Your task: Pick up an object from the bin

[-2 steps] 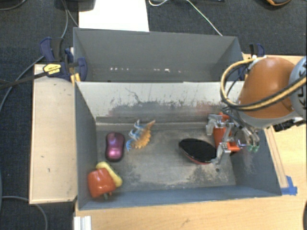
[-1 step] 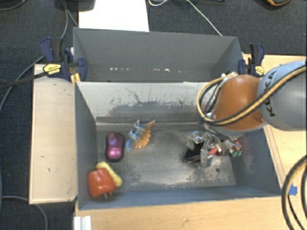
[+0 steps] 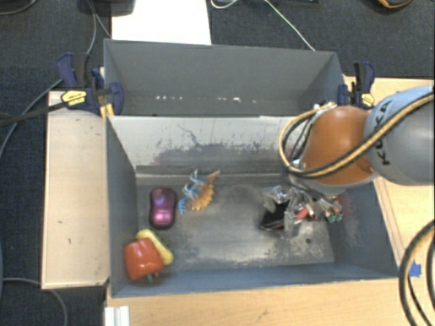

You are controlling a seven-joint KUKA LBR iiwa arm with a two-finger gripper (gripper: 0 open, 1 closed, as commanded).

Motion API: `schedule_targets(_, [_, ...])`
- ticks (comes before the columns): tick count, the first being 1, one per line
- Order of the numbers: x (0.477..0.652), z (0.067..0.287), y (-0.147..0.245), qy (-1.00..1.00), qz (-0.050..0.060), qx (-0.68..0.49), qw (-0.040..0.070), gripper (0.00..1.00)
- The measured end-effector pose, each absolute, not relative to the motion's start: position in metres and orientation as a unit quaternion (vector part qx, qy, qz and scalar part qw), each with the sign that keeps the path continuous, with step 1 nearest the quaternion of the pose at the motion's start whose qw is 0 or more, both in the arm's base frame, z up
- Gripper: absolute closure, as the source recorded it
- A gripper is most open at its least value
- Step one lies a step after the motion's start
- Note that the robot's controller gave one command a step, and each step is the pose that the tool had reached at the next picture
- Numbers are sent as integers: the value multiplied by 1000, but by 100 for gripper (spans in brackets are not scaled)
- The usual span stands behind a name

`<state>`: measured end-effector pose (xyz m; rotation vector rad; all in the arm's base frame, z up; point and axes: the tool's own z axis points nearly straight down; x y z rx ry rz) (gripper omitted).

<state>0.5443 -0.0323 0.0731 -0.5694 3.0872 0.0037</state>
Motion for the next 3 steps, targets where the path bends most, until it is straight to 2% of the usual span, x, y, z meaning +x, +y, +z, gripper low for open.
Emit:
schedule_targets(1, [531,178,-29,984,2,-176,-2,100])
schedule_targets(2, [546,100,-36,984,1,-180,4,100])
schedule_targets(3, [542,193,-36,982,2,-187,-1,100])
